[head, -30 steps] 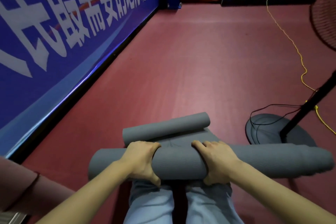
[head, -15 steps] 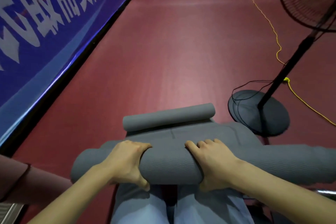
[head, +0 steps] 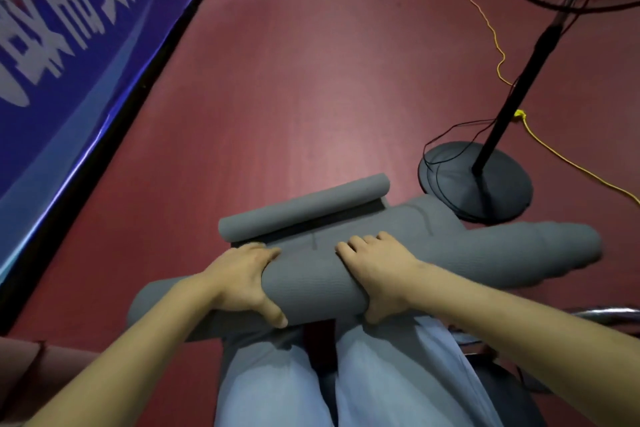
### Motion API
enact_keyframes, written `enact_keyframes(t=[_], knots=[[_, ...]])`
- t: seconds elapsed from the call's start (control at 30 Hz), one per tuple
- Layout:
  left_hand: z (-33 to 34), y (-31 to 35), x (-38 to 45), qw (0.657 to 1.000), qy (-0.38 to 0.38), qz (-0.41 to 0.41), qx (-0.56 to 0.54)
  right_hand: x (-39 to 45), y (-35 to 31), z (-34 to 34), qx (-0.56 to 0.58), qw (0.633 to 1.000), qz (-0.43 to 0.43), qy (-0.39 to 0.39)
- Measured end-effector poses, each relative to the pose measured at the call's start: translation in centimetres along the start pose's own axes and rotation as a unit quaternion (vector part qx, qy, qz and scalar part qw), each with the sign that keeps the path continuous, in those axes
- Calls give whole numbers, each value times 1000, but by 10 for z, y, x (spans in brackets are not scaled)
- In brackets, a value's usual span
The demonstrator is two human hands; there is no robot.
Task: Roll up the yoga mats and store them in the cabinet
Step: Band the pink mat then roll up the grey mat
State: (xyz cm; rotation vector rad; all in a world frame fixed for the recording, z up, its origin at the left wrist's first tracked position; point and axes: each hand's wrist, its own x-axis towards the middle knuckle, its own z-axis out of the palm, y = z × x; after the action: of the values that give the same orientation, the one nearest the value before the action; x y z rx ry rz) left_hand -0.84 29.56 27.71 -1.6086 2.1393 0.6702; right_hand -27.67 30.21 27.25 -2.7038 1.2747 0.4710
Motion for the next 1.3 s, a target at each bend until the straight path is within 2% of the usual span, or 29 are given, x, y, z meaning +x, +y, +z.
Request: enact_keyframes(t=[0.17, 0.3, 0.33, 0.43, 0.5, 0.63, 0.73, 0.87, 1.0, 1.1, 1.17, 1.3], knots=[[5, -14, -11, 996, 71, 9, 49, 21, 19, -29, 78, 993, -8, -93], [21, -23, -16, 986, 129, 23, 98, 28, 15, -33, 76, 992, -9, -101], [23, -24, -14, 985, 138, 24, 103, 25, 11, -30, 71, 994, -6, -81], [21, -25, -8, 988, 127, 23, 86, 13, -16, -2, -10, 999, -17, 48], [16, -27, -3, 992, 108, 16, 70, 10, -35, 19, -21, 994, 11, 104], [8, -30, 6, 995, 94, 18, 35, 22, -41, 32, -16, 986, 52, 156], [1, -37, 3, 995, 98, 21, -21, 35, -31, 25, -5, 989, 53, 137], [3, -54, -3, 985, 156, 14, -77, 49, -25, 13, -3, 994, 41, 105], [24, -78, -6, 977, 206, 25, -39, 58, -16, 4, -1, 997, 19, 75], [34, -91, -4, 981, 193, 25, 21, 69, -9, -4, 4, 999, 3, 54], [32, -89, 1, 985, 173, 5, 20, 75, -8, -8, 9, 999, 1, 37], [27, -83, 9, 979, 202, 3, 20, 73, -4, -4, 9, 998, 14, 68]])
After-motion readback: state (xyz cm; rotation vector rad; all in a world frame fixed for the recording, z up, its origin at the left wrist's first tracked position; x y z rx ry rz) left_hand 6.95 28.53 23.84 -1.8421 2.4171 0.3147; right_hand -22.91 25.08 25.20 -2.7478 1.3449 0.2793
